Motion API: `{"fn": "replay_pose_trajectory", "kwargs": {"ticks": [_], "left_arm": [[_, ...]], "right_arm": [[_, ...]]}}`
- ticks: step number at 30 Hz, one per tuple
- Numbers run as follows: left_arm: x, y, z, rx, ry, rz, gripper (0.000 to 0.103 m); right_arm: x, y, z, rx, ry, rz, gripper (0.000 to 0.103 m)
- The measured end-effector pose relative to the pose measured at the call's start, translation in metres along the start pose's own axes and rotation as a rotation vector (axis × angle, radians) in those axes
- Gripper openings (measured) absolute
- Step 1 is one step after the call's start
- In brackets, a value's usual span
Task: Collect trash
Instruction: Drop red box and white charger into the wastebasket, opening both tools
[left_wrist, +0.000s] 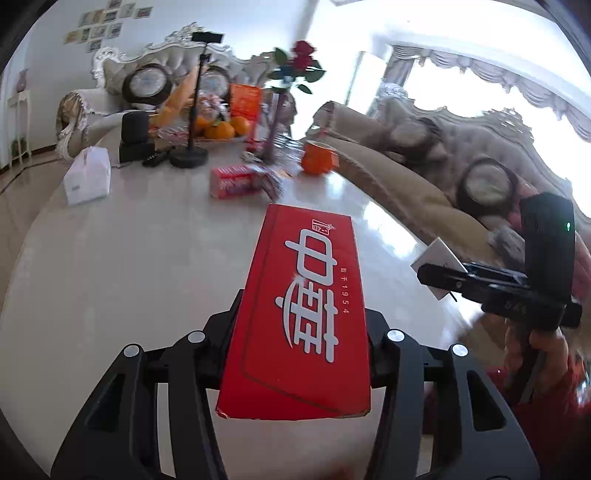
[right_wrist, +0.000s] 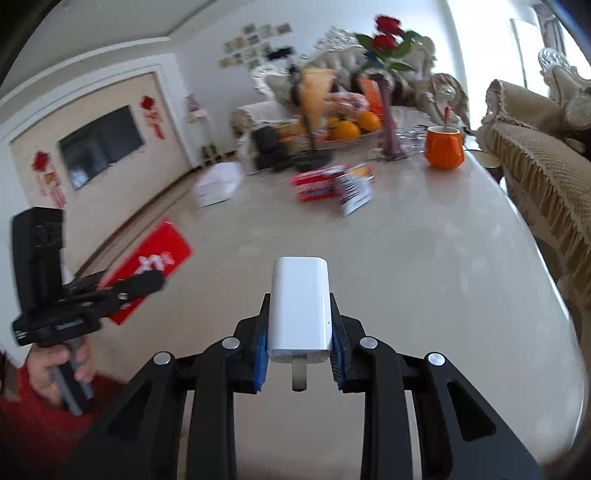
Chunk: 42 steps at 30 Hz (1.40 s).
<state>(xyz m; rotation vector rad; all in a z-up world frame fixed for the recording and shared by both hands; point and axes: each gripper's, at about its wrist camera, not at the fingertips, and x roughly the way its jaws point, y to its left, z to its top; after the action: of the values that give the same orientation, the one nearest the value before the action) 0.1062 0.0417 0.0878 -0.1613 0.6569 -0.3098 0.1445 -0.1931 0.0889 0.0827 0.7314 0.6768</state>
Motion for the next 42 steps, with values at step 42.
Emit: {"fn": "replay_pose_trajectory", "kwargs": {"ticks": [42], "left_arm": [[0.13,-0.025,-0.255,0.046,0.565,0.048,0.089]], "right_arm": [[0.112,-0.052,-0.245,0.269,0.529,-0.24,0.066]]}}
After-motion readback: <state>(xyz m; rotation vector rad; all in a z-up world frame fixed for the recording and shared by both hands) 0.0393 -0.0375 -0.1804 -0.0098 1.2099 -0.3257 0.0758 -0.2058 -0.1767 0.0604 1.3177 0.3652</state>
